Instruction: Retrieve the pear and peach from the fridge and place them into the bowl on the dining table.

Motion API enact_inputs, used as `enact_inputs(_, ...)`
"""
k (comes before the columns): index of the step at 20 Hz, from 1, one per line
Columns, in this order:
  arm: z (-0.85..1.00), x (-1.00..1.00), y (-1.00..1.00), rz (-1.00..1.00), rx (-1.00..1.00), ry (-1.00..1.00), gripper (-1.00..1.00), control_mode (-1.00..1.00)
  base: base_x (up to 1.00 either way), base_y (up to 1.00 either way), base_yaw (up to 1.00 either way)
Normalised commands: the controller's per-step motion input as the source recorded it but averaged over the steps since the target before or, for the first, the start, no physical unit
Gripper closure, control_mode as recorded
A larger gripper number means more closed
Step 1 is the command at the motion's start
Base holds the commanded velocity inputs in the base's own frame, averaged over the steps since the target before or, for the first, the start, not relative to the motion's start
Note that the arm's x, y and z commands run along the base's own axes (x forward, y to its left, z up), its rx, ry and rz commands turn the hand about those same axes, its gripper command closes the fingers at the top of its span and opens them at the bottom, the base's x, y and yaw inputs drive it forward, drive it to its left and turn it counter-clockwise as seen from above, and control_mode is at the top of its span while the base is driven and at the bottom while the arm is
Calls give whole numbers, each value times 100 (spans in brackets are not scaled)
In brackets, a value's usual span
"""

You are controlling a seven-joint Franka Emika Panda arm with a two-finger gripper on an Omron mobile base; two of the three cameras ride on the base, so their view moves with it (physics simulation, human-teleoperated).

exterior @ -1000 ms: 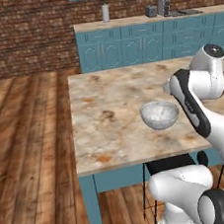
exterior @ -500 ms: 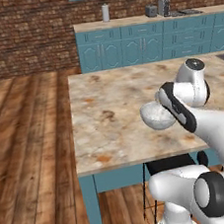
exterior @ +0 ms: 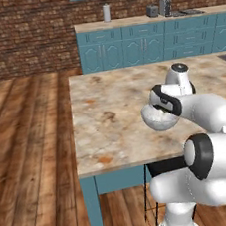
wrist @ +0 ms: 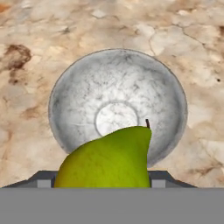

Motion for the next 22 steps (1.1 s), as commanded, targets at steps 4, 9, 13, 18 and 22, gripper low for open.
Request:
enact_inputs(4, -30, 39, 0, 0, 0, 8, 100, -100, 0, 0, 0)
enact_inputs(9, -30, 33, 0, 0, 0, 5, 100, -100, 0, 0, 0)
enact_inputs(13, -31, 7, -13, 0, 0, 3, 100, -100, 0, 0, 0)
enact_inputs(18, -25, 5, -21, 0, 0, 0, 100, -100, 0, 0, 0)
enact_inputs(22, -19, 28, -3, 0, 0, 0, -100, -100, 0, 0, 0)
